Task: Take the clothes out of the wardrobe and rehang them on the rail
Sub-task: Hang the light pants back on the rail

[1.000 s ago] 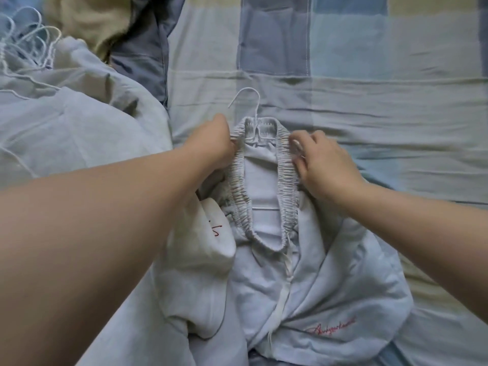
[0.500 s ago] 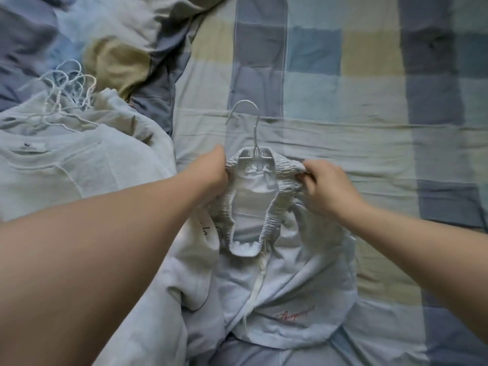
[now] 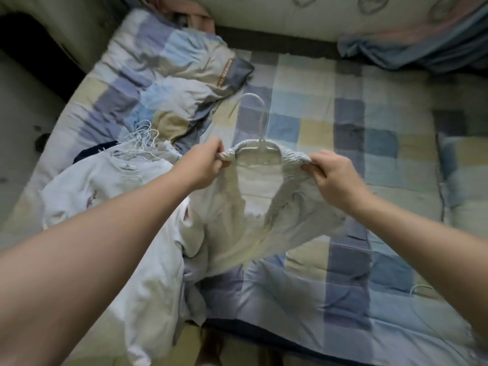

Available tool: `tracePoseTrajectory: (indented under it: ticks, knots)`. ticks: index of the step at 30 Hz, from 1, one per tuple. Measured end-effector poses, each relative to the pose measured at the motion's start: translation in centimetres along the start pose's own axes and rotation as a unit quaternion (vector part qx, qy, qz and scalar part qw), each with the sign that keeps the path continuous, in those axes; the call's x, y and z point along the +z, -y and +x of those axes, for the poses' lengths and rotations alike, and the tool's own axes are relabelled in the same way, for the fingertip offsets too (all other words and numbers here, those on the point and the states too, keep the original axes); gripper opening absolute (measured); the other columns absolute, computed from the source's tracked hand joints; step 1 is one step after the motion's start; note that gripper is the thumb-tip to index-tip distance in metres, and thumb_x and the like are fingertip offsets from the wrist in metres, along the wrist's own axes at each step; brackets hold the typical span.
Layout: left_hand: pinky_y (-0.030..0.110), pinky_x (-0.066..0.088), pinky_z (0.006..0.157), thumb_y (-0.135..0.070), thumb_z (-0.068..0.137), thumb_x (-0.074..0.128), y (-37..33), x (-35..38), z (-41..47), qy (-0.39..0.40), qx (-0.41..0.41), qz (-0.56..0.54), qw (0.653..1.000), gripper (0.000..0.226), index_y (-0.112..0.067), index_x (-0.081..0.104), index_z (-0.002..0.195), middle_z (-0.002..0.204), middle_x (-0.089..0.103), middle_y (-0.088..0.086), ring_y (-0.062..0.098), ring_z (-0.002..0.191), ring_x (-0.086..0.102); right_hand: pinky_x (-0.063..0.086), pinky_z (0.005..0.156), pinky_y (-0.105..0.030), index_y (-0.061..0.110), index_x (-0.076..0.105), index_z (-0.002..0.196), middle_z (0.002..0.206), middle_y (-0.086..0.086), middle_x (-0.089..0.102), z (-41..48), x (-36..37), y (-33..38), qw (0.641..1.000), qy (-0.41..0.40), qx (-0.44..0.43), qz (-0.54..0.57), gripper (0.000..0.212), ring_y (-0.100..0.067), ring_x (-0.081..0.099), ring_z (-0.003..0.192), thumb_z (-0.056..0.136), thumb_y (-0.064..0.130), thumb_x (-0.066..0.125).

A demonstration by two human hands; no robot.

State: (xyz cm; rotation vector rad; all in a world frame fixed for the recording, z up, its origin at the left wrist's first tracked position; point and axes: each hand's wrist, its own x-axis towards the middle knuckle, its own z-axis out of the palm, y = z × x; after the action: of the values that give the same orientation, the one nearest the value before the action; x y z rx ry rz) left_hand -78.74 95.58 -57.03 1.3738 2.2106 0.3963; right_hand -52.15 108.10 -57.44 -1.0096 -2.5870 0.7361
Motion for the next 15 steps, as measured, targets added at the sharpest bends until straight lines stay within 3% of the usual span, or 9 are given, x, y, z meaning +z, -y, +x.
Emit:
tracePoseTrajectory:
  ticks: [4,8,15]
  knots:
    - [0.035,0.032,0.068,-0.019,0.095,0.058,-7.3,-6.5,-3.6,-0.081,0.047,-0.019,0.995,0.013,-0.015,0.047,0.102,0.089,0.055,0.003,0.025,0.08,0.047,0.029,0.065,-0.028,0.01,0.067,0.089,0.075,0.0,0.048,-1.0,-9.3,2.7,0.998,-0.056,-0.014,0.009,0.013,-0.019,0.047,0.071,0.095,0.02,0.061]
    - [0.04,0.042,0.069,-0.023,0.096,0.059,-13.3,-11.6,-6.9,-0.132,0.095,-0.037,0.986,0.016,-0.02,0.044,0.097,0.084,0.056,-0.001,0.027,0.08,0.054,0.046,0.077,-0.038,0.014,0.068,0.102,0.088,-0.004,0.062,-2.1,-17.0,5.6,0.995,-0.077,-0.04,0.039,0.016,-0.021,0.058,0.082,0.095,0.026,0.062]
    - [0.04,0.044,0.066,-0.035,0.097,0.06,-21.8,-20.5,-9.8,-0.24,0.204,-0.02,0.949,0.021,-0.023,0.043,0.097,0.083,0.057,-0.002,0.03,0.076,0.053,0.05,0.079,-0.029,0.031,0.068,0.113,0.094,0.009,0.071,-2.7,-27.3,11.5,0.975,-0.197,-0.042,0.098,0.023,-0.009,0.064,0.087,0.094,0.041,0.059]
